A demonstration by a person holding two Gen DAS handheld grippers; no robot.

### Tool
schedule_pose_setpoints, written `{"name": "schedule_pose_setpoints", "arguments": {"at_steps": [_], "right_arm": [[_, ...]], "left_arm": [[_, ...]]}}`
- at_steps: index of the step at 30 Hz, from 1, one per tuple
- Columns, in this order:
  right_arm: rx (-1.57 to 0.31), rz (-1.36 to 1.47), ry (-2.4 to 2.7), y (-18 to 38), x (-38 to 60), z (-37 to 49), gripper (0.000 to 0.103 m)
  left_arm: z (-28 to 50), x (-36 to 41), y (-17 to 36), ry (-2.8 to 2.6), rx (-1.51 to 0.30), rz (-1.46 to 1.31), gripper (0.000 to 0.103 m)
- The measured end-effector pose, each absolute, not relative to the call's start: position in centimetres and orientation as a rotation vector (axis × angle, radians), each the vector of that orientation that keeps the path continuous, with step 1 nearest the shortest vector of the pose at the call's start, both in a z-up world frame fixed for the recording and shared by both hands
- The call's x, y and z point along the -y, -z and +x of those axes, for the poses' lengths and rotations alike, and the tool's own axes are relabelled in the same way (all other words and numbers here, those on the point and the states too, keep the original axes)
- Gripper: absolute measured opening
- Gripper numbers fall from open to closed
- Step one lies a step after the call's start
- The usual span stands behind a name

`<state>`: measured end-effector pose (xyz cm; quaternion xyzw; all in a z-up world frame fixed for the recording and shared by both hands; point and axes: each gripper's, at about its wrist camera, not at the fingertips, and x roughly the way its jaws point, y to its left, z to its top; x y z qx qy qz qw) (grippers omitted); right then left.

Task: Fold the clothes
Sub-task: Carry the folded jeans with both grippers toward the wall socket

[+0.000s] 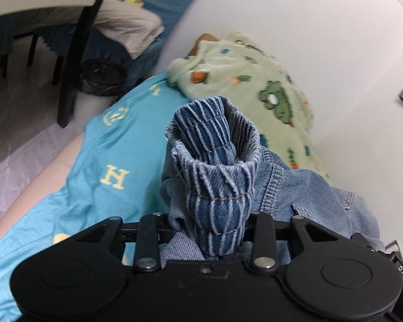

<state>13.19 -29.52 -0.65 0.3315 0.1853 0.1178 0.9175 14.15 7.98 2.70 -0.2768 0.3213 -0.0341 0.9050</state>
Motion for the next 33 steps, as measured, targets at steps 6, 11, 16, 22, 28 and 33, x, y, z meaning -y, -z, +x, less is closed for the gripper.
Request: {"name": "schedule_pose_setpoints", "arguments": {"at_steps": [6, 11, 16, 22, 28, 33], "right_arm": [[-0.324, 0.687, -0.201, -3.0, 33.7, 9.1, 0.043], [-0.261, 0.669, -0.144, -5.9, 38.4, 4.7, 0.043], [-0.212, 0.673, -0.068, -7.3, 43.7, 0.2, 0.044], [-0.150, 0.688, 0.038, -7.4, 50.2, -4.8, 0.044], [-0.112, 0.706, 0.175, -6.0, 56.4, -9.8, 0.044], [-0.078, 0.716, 0.287, -4.7, 60.5, -13.7, 0.044]], "left_arm": [[11.6, -2.1, -6.3, 0.164, -0.634, -0.539, 0.032], [9.5, 3.9, -8.5, 0.254, -0.619, -0.522, 0.032], [7.8, 10.6, -9.9, 0.346, -0.620, -0.497, 0.032], [6.5, 19.3, -9.9, 0.464, -0.644, -0.465, 0.032], [5.9, 28.1, -8.6, 0.596, -0.685, -0.408, 0.032], [5.5, 34.2, -6.4, 0.712, -0.715, -0.362, 0.032]]}}
